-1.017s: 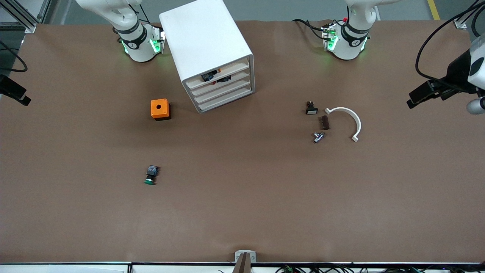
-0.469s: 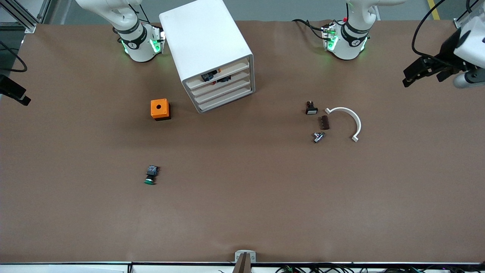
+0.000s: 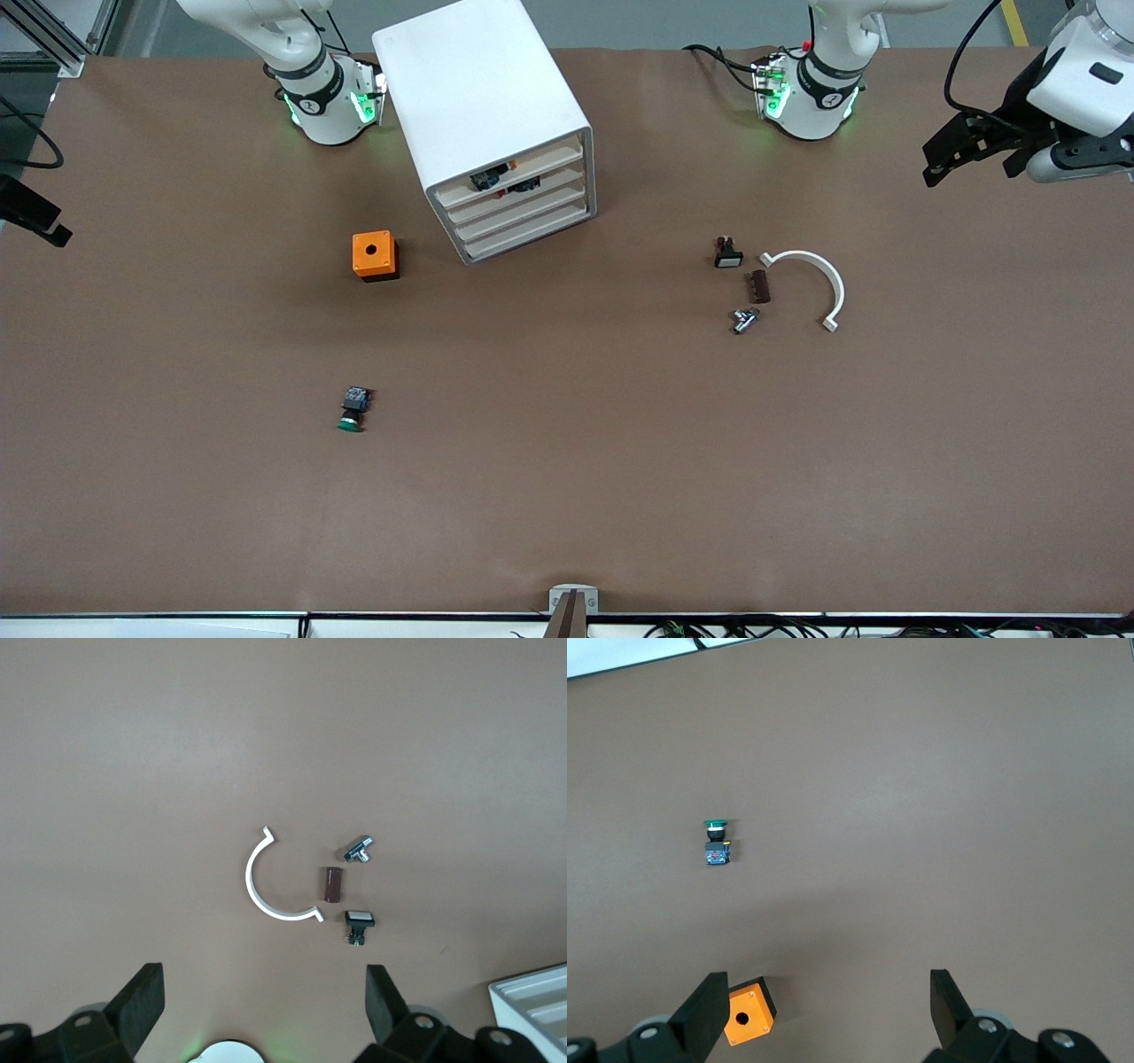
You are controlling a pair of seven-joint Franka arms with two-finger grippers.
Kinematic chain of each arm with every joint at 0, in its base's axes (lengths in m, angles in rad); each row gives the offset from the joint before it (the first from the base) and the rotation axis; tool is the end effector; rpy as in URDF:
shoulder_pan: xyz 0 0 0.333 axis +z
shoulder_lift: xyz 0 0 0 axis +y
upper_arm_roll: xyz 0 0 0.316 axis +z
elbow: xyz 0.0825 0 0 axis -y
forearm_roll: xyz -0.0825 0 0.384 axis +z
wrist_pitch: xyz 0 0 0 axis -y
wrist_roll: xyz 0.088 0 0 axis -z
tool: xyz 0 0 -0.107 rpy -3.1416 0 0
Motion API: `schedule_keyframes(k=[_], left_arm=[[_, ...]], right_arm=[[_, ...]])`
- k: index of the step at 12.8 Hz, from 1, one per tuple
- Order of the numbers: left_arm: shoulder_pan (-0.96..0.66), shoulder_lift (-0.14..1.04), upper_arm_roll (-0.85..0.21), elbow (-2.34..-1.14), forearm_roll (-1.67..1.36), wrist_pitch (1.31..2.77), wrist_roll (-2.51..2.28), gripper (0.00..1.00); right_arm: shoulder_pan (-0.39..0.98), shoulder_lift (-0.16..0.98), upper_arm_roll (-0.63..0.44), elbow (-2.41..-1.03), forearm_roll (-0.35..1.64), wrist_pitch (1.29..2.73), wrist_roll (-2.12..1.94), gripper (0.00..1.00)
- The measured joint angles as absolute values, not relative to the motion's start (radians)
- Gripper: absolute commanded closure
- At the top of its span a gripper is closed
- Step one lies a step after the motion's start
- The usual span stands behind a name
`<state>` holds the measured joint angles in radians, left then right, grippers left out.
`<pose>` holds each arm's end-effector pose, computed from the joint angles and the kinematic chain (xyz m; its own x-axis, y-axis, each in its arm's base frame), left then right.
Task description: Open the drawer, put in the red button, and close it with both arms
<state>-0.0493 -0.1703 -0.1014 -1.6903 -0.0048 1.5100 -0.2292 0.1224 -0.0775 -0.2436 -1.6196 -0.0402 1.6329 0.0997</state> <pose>0.4879 -0.0794 0.6519 0.9968 0.0798 -0.0078 0.0796 -0.9967 -0.0145 0.5322 -0.0745 0.6481 0.9720 -0.2171 0.0901 -0.2191 -0.9756 0.0126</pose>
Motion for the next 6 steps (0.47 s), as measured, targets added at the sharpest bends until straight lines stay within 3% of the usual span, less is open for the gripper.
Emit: schedule_keyframes(k=[6], left_arm=[[-0.021,-0.167,-0.093,-1.682,-0.005,1.506,-0.167,0.0]], right_arm=[[0.122,-0.077,-0.244,-1.621,-0.04,1.632,0.1,0.0]])
